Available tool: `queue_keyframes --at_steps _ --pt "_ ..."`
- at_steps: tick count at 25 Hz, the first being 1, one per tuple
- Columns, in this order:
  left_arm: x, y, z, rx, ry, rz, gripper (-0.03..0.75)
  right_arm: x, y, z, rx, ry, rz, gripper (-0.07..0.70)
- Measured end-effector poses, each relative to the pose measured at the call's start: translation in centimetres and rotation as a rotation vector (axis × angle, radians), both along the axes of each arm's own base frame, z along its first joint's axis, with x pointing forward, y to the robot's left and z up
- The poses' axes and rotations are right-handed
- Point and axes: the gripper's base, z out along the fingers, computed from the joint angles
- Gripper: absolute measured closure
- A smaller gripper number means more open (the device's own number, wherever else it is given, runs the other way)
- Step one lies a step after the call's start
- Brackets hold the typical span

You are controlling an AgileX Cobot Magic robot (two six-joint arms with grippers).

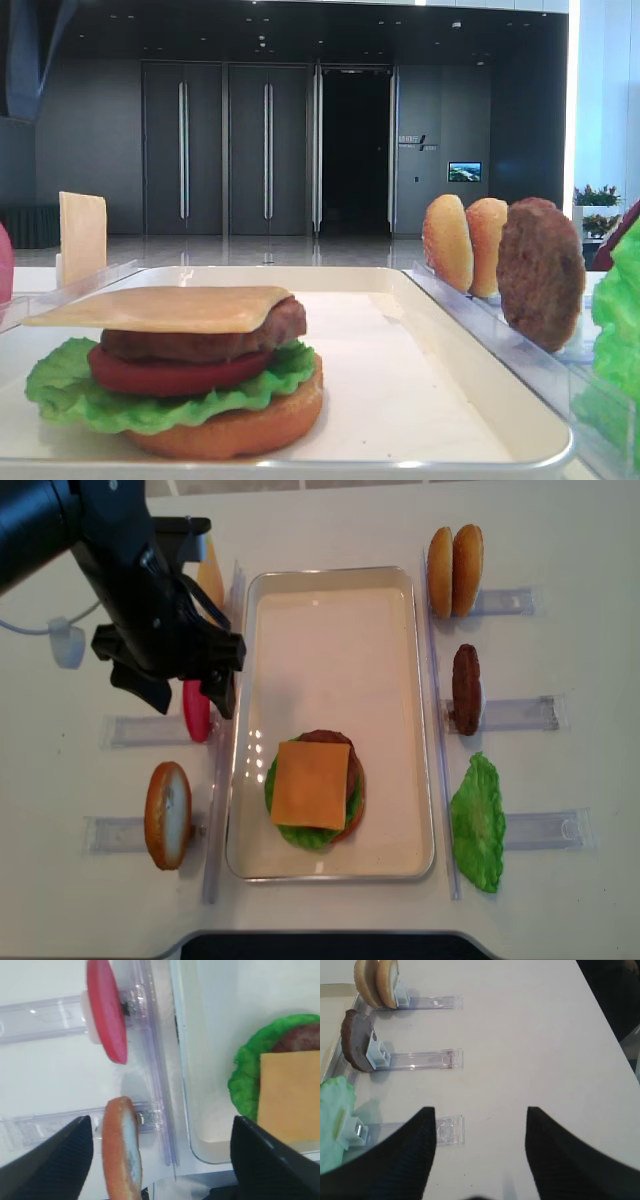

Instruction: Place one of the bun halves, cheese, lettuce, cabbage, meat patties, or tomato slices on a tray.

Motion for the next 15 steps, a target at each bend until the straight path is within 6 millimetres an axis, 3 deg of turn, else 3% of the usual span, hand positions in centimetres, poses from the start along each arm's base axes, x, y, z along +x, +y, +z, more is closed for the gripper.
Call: queue_keyframes --at_steps 15 --pt "2.5 8.8 0.1 0.116 -0.027 0.138 0.071 0.0 0.0 0.0 0.0 0.0 0.0 0.22"
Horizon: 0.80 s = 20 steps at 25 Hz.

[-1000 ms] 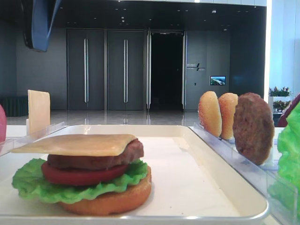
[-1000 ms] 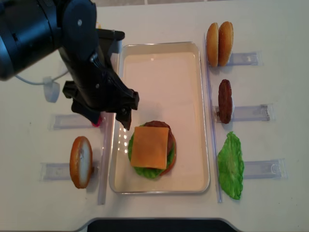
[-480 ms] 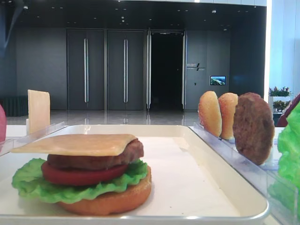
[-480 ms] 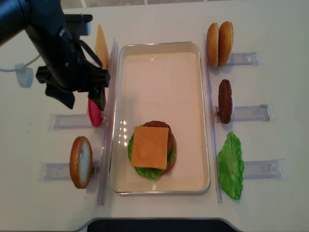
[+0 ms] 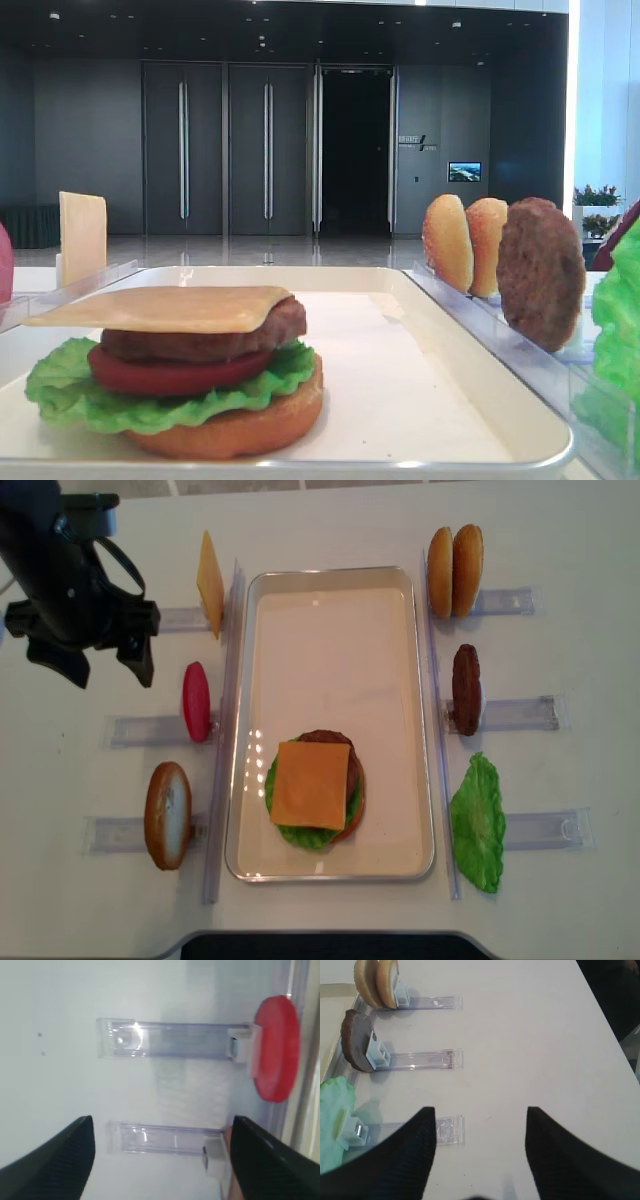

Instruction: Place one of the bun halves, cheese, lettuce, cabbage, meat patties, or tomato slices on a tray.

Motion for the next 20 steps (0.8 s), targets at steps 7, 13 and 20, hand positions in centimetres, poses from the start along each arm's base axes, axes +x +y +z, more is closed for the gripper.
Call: queue_keyframes --at_steps 7,13,20 --pt "0.3 2.9 0.1 0.074 -0.007 0.047 0.071 0.0 0.0 0.0 0.0 0.0 0.0 0.22" --pt "-0.4 3.0 0.6 0.053 -0.021 0.051 0.071 0.0 0.0 0.0 0.0 0.0 0.0 0.22" --pt "-4.9 3.1 2.8 0.016 -0.099 0.059 0.072 0.0 0.0 0.0 0.0 0.0 0.0 0.22"
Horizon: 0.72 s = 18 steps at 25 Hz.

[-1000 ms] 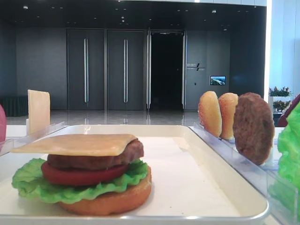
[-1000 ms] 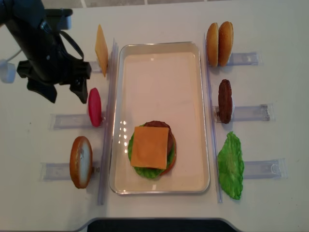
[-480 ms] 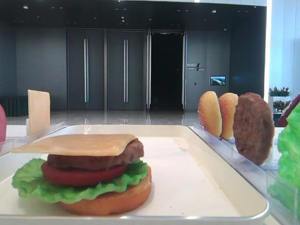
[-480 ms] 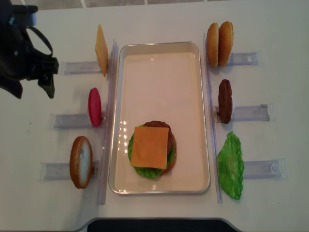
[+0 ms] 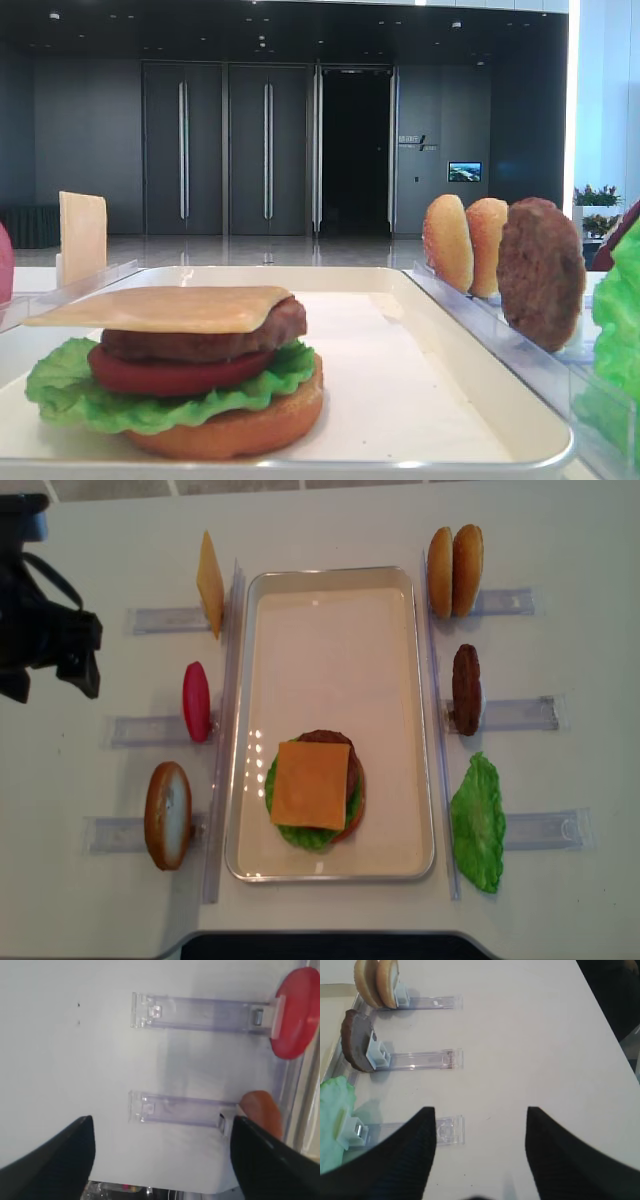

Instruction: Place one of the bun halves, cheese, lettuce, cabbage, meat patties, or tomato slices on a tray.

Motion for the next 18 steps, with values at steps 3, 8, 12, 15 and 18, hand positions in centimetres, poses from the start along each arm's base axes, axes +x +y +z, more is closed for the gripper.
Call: queue_keyframes --at_steps 3,8,12,15,18 --pt "-2.8 0.0 0.9 -0.024 -0.048 -0.006 0.072 0.0 0.0 0.0 0.0 0.0 0.0 0.22" --pt "-8.1 0.2 1.3 -0.048 -0.125 -0.016 0.093 0.0 0.0 0.0 0.0 0.0 0.0 0.22" --pt "-12.3 0.4 0.5 -0.053 -0.183 -0.019 0.125 0.0 0.0 0.0 0.0 0.0 0.0 0.22" --pt "-15.2 0.6 -0.4 -0.057 -0.244 -0.021 0.157 0.0 0.0 0.0 0.0 0.0 0.0 0.22" --pt "-17.7 0.8 -1.5 -0.06 -0.316 -0.024 0.196 0.0 0.0 0.0 0.0 0.0 0.0 0.22"
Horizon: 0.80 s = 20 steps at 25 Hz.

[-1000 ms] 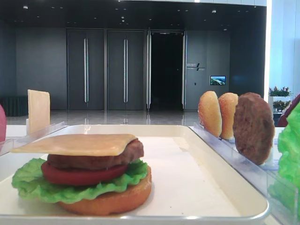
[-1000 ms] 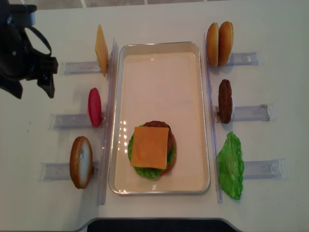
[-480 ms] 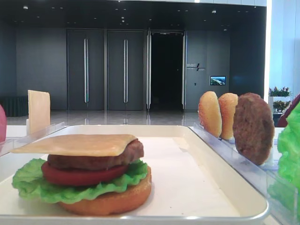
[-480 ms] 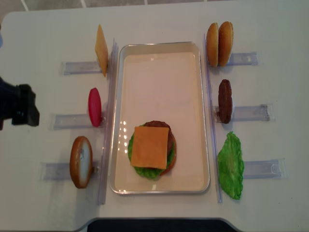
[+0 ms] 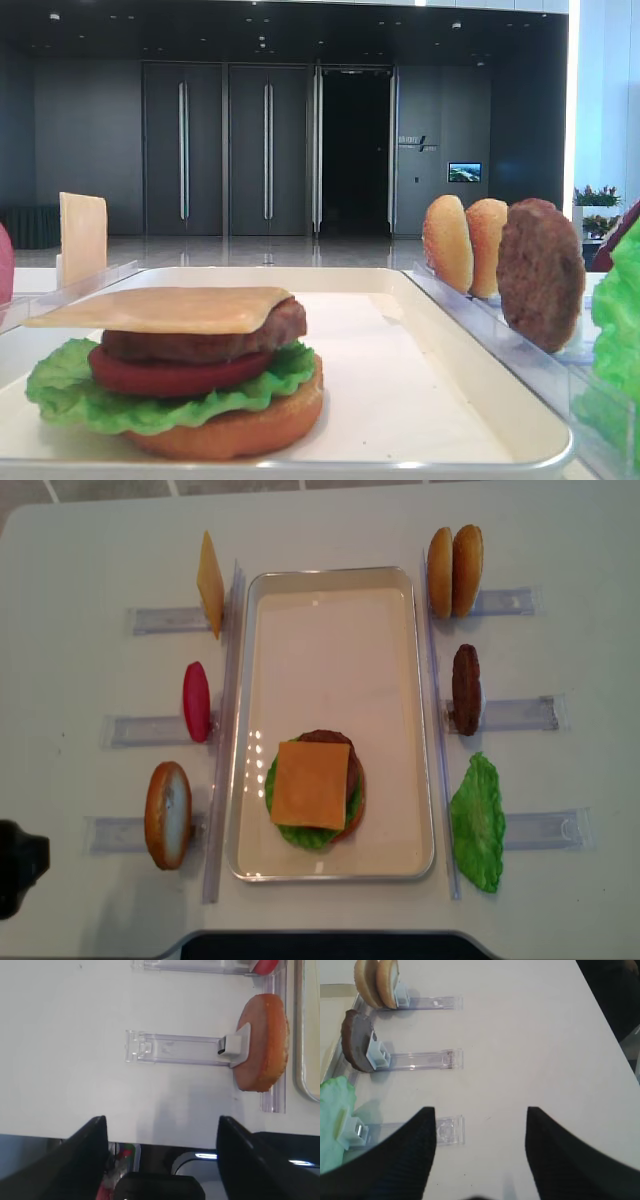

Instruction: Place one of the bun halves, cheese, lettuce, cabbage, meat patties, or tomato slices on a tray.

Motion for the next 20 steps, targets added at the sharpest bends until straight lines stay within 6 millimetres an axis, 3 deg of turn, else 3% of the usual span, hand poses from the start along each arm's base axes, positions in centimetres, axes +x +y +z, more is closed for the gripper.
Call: queue_keyframes --at_steps 5,12,20 --pt "-3.2 0.2 -1.0 -0.006 -0.15 -0.007 0.246 0.0 0.0 0.0 0.0 0.0 0.0 0.22" --pt "-6.2 0.4 -1.2 0.018 -0.379 -0.061 0.253 0.0 0.0 0.0 0.0 0.0 0.0 0.22" --pt "-7.2 0.0 -1.7 0.026 -0.512 -0.14 0.255 0.0 0.0 0.0 0.0 0.0 0.0 0.22"
